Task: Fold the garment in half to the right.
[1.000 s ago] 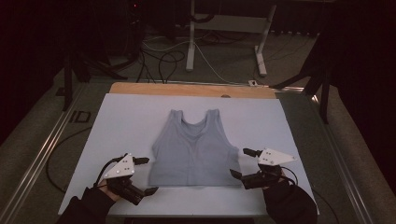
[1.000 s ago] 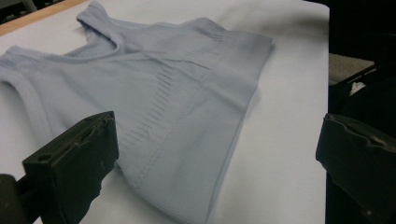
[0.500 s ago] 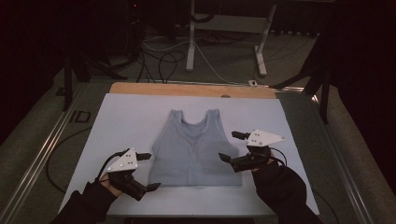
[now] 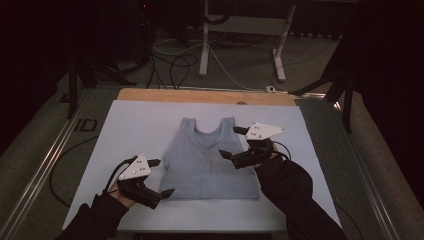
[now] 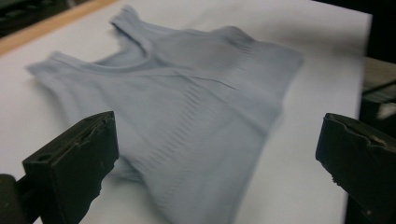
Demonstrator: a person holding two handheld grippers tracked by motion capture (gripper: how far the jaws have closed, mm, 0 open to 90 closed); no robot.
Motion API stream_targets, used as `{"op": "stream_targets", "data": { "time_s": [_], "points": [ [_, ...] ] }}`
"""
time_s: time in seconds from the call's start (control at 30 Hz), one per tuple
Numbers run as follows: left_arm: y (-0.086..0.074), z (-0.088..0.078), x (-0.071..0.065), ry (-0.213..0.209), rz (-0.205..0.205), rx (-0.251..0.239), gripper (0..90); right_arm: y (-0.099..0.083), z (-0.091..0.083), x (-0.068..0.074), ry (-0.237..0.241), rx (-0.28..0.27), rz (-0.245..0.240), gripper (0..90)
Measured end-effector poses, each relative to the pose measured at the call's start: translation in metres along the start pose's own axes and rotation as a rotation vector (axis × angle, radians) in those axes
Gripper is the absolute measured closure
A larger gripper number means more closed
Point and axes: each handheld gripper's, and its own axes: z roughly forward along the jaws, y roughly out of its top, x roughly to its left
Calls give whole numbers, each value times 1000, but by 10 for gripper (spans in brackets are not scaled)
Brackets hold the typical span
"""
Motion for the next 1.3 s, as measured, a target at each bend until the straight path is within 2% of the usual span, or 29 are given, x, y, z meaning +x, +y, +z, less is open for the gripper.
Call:
{"op": "stream_targets", "data": {
  "time_s": [0.03, 0.07, 0.1, 0.17, 0.23, 0.27, 0.43, 0.53, 0.6, 0.63, 0.67, 0.7, 0.73, 0.83, 0.93, 0.97, 1.0, 1.03, 1.13, 1.17, 1.23, 1.27, 1.3],
  "points": [
    [1, 0, 0, 21, -9, -5, 6, 2, 2, -1, 1, 2, 0, 95],
    [1, 0, 0, 21, -9, -5, 6, 2, 2, -1, 1, 2, 0, 95],
    [2, 1, 0, 46, -15, -4, 6, 7, 9, -5, -5, 9, -11, 95],
    [2, 1, 0, 54, -22, -10, 6, 9, 11, -7, -9, 10, -12, 95],
    [3, 2, 0, 63, -20, -12, 6, 14, 17, -12, -10, 16, -2, 95],
    [5, 4, -2, 88, -9, -3, 6, 16, 19, -14, -13, 19, -4, 95],
    [3, 12, -4, 122, -8, -7, 6, 20, 32, -22, -10, 26, -6, 95],
    [2, 20, -7, 163, -10, 15, 5, 21, 51, -28, -1, 40, 18, 95],
    [2, 23, -8, 146, -20, 24, 5, 21, 56, -29, 2, 44, 19, 95],
    [0, 28, -8, 154, -41, 55, 6, 22, 66, -30, 7, 50, 15, 95],
    [0, 28, -8, 154, -41, 55, 6, 23, 71, -31, 10, 61, 9, 95],
    [-1, 30, -7, 149, -61, 57, 6, 23, 71, -31, 10, 61, 9, 95],
    [-5, 32, -7, 153, -68, 65, 6, 23, 82, -32, 10, 74, 10, 95],
    [-11, 38, -7, 135, -83, 97, 6, 24, 97, -34, 22, 93, 9, 95],
    [-15, 39, -8, 132, -78, 111, 6, 23, 107, -34, 33, 102, 15, 95],
    [-18, 40, -8, 125, -73, 129, 6, 23, 115, -33, 38, 112, 16, 95],
    [-18, 40, -8, 125, -73, 129, 6, 23, 115, -33, 38, 112, 16, 95],
    [-20, 41, -8, 127, -75, 144, 7, 23, 123, -34, 50, 111, 20, 95],
    [-26, 42, -6, 117, -95, 161, 7, 23, 131, -34, 59, 113, 34, 95],
    [-29, 43, -6, 120, -92, 173, 7, 22, 138, -33, 62, 122, 36, 95],
    [-31, 44, -7, 120, -90, 190, 7, 22, 138, -33, 62, 122, 36, 95],
    [-36, 46, -7, 111, -83, 212, 8, 22, 148, -31, 73, 135, 44, 95],
    [-37, 47, -7, 107, -82, 226, 8, 22, 148, -31, 73, 135, 44, 95]
  ]
}}
